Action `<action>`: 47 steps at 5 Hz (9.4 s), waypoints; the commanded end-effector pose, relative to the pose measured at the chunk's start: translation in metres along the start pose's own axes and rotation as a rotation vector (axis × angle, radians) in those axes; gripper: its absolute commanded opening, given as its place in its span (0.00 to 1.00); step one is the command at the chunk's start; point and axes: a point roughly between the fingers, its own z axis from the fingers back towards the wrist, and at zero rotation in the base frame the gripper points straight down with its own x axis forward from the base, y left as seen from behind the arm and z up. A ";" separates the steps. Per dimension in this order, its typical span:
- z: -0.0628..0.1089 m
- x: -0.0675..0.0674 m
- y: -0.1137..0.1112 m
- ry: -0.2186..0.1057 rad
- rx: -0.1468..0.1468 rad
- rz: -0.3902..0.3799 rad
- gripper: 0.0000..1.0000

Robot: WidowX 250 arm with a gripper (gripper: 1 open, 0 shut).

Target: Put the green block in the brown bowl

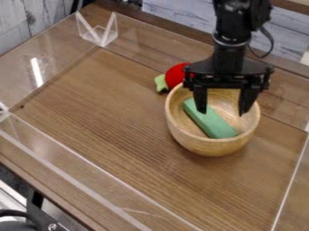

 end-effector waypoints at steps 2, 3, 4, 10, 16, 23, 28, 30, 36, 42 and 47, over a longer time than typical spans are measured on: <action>0.000 0.005 -0.013 -0.019 0.003 -0.023 1.00; -0.012 0.005 -0.006 -0.013 0.020 -0.008 1.00; -0.021 0.004 0.002 -0.009 0.034 0.006 1.00; 0.062 0.013 -0.005 -0.012 -0.108 0.057 1.00; 0.135 0.101 0.151 -0.163 -0.080 0.159 1.00; 0.041 0.166 0.200 -0.146 0.025 0.121 1.00; 0.027 0.184 0.227 -0.149 0.050 0.105 1.00; 0.017 0.190 0.220 -0.138 0.028 0.095 1.00; 0.032 0.183 0.199 -0.187 0.022 0.259 1.00; 0.027 0.188 0.214 -0.174 0.020 0.142 1.00; 0.028 0.192 0.217 -0.178 0.025 0.193 0.00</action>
